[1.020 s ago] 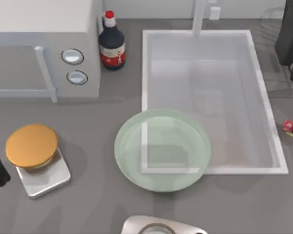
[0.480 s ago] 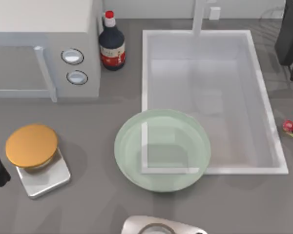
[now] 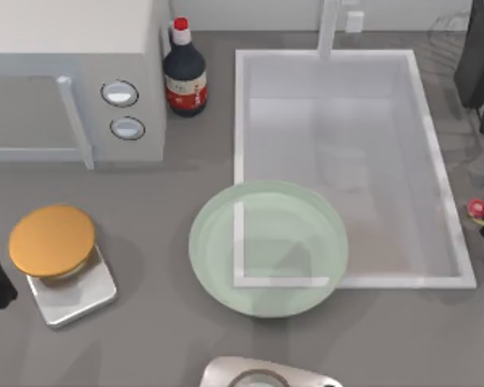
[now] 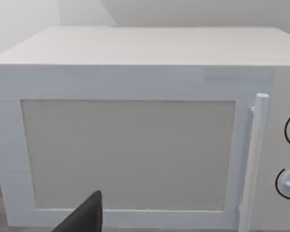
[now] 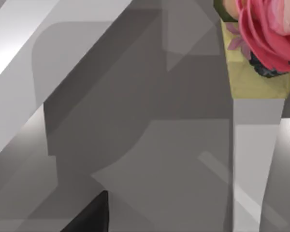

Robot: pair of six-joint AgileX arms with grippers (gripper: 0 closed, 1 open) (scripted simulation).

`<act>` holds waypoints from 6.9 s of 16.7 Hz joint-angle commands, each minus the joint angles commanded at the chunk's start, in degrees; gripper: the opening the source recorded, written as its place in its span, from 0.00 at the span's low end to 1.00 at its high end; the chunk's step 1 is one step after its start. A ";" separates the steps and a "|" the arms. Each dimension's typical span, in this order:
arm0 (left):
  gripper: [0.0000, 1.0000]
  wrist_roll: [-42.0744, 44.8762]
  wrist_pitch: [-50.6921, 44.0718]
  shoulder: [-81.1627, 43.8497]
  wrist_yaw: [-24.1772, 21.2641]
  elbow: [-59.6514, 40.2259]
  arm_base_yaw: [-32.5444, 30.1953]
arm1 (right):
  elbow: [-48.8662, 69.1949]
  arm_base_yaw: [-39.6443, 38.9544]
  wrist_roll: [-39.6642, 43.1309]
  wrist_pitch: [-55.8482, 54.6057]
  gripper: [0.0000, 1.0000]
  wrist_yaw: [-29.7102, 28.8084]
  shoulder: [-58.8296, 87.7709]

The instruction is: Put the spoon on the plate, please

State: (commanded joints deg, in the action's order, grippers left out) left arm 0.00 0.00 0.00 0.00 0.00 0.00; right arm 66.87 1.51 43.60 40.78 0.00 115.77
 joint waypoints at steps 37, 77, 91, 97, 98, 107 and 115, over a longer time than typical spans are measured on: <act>1.00 0.00 0.00 0.00 0.00 0.00 0.00 | 14.81 -0.02 -0.88 24.51 0.00 1.33 -10.85; 1.00 0.00 0.00 0.00 0.00 0.00 0.00 | 45.91 -42.60 183.28 31.88 0.00 -1.50 15.28; 1.00 0.00 0.00 0.00 0.00 0.00 0.00 | 44.29 -39.75 181.78 34.99 0.00 -3.90 10.74; 1.00 0.00 0.00 0.00 0.00 0.00 0.00 | 43.28 -38.24 181.72 35.51 0.00 -4.79 8.55; 1.00 0.00 0.00 0.00 0.00 0.00 0.00 | 43.16 -38.23 181.81 35.11 0.00 -4.70 8.54; 1.00 0.00 0.00 0.00 0.00 0.00 0.00 | 41.69 -41.03 182.96 26.81 0.00 -2.41 12.64; 1.00 0.00 0.00 0.00 0.00 0.00 0.00 | 39.13 -42.70 183.15 23.03 0.00 -1.52 17.34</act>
State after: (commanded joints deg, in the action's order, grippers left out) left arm 0.00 0.00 0.00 0.00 0.00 0.00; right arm 105.99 -41.19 226.75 63.81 -1.52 133.11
